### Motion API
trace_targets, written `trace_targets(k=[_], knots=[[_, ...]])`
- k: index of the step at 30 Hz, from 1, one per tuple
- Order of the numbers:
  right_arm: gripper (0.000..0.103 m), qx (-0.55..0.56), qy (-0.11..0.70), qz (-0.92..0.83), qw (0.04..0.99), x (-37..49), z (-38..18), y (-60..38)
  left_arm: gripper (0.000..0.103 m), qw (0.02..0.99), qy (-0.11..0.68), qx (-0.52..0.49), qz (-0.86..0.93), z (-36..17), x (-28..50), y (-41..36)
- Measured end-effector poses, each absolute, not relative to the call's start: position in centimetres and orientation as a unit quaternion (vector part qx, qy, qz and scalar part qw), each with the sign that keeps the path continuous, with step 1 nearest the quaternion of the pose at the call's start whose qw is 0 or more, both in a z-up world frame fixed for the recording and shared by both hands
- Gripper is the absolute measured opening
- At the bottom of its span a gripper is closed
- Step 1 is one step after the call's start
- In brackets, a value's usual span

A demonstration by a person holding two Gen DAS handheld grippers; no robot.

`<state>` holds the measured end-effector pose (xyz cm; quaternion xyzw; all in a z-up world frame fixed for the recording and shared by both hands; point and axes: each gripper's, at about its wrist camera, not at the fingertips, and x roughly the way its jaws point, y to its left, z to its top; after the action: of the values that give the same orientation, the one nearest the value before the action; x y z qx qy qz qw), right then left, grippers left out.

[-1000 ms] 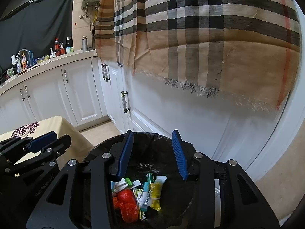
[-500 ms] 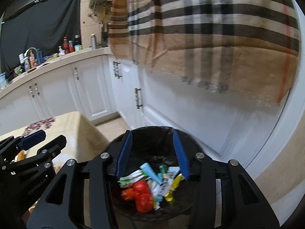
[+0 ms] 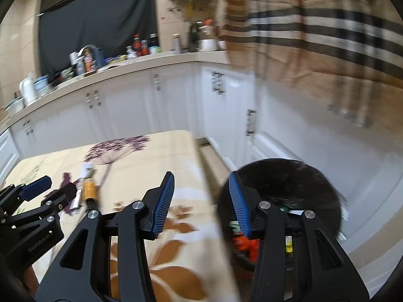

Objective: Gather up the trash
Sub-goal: 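Move both tools back over the table toward the remaining items, then grasp the orange-labelled black-capped spray can upright with the right gripper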

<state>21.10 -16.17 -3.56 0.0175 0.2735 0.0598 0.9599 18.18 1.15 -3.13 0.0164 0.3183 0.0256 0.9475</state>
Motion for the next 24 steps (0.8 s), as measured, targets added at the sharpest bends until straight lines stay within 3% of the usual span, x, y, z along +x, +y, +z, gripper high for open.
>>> trace_targets(k=[24], knots=[[0.044, -0.059, 0.338, 0.168, 0.924, 23.3, -6.1, -1.9, 0.059, 0.920, 0.344, -0.044, 0.180, -5.1, 13.7, 17.2]])
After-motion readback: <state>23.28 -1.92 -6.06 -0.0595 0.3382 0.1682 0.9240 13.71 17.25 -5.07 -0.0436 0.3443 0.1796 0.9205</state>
